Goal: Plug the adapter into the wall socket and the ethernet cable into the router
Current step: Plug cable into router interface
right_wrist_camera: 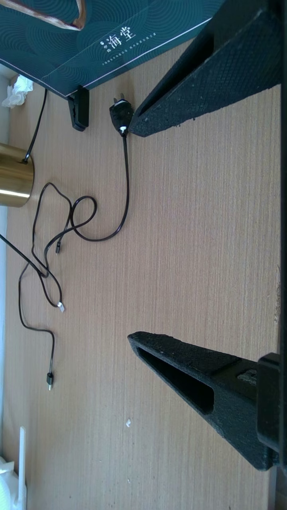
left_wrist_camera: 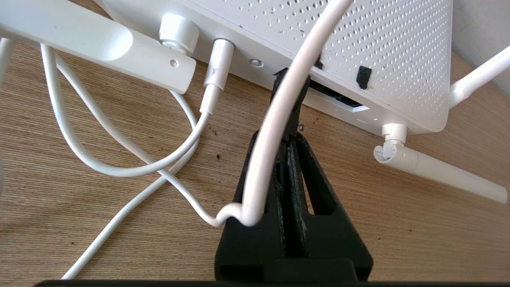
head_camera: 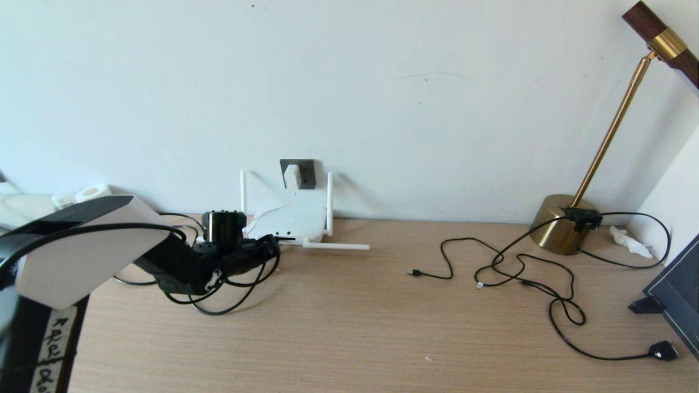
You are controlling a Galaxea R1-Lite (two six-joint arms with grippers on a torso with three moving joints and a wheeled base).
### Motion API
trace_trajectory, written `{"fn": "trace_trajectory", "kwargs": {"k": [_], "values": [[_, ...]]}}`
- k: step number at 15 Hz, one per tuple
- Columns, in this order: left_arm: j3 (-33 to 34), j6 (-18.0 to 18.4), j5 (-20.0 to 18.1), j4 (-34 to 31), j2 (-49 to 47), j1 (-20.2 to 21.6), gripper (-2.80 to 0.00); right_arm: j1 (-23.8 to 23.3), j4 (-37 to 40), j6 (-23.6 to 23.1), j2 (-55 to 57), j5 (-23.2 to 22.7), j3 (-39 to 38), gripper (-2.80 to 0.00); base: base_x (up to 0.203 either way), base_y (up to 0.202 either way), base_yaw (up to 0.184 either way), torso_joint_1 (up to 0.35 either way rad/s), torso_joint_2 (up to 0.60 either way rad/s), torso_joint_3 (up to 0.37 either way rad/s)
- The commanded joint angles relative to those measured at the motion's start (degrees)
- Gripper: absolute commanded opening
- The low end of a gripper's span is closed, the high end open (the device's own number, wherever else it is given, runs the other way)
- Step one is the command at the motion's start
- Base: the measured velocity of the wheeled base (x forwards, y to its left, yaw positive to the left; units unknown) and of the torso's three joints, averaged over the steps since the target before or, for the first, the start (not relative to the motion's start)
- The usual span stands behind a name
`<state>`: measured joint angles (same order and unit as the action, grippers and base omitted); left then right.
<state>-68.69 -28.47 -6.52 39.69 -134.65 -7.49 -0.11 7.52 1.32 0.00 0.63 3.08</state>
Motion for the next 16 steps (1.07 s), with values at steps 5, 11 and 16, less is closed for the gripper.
{"fn": "trace_trajectory", "kwargs": {"k": [5, 11, 16], "values": [[-1.27, -0.18, 0.02, -0.84, -0.18, -0.07, -2.80, 0.00, 0.04, 0.00, 0.09, -0.02, -0.01, 0.00, 0.000, 0.000, 0.000, 0.000, 0.00, 0.000], [-1.62, -0.18, 0.02, -0.84, -0.97, -0.43, -2.80, 0.02, 0.04, 0.00, 0.09, -0.02, -0.01, 0.00, 0.000, 0.000, 0.000, 0.000, 0.00, 0.000], [-2.06, -0.23, 0.02, -0.84, -1.41, -0.69, -2.80, 0.02, 0.04, 0.00, 0.09, -0.02, -0.01, 0.00, 0.000, 0.000, 0.000, 0.000, 0.00, 0.000]]}}
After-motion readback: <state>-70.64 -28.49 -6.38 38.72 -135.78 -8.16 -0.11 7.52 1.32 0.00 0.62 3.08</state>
